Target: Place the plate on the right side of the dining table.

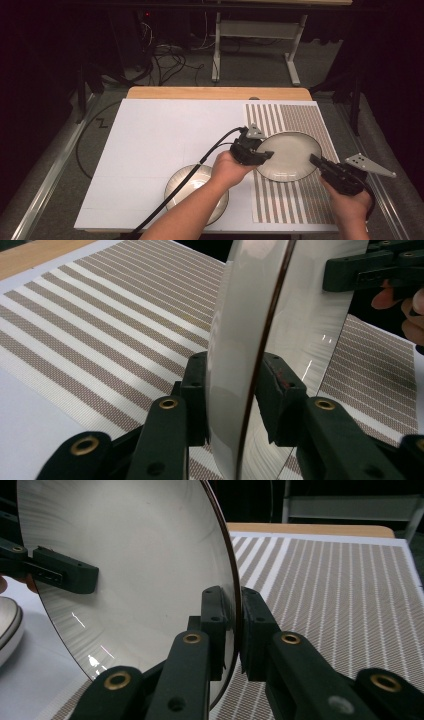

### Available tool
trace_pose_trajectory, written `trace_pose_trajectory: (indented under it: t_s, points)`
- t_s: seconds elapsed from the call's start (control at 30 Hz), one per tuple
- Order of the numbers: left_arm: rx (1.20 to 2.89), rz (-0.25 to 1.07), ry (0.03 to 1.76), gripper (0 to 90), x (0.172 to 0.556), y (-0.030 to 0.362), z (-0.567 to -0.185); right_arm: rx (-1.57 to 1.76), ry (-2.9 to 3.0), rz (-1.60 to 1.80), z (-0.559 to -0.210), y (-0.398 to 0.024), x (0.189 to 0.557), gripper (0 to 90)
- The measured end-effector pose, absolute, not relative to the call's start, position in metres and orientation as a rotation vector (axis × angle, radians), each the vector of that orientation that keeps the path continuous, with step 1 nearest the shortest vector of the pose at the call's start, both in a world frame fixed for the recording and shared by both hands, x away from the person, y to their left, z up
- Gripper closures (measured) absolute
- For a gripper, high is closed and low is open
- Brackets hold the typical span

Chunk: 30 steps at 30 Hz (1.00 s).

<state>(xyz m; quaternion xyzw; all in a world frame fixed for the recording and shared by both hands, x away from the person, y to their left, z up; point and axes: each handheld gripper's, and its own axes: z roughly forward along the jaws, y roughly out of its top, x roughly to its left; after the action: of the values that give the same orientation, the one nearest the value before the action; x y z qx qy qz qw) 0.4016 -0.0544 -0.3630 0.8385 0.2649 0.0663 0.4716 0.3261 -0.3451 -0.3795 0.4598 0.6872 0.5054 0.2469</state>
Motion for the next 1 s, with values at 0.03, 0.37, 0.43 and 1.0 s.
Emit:
trace_pose_trajectory:
  t_s: [0.03,0.37,0.43,1.0]
  points:
    - [2.054,0.162,0.651,67.0,0.403,-0.057,-0.364,1.257,1.869,1.372,-0.38,-0.347,0.326,85.6]
    - [2.057,0.13,0.671,65.4,0.415,-0.077,-0.375,1.29,1.831,1.322,-0.385,-0.361,0.33,85.5]
    - [2.058,0.128,0.677,65.1,0.417,-0.079,-0.377,1.292,1.83,1.314,-0.386,-0.362,0.331,85.6]
    - [2.067,0.124,0.696,63.3,0.425,-0.09,-0.388,1.318,1.818,1.273,-0.393,-0.368,0.336,85.7]
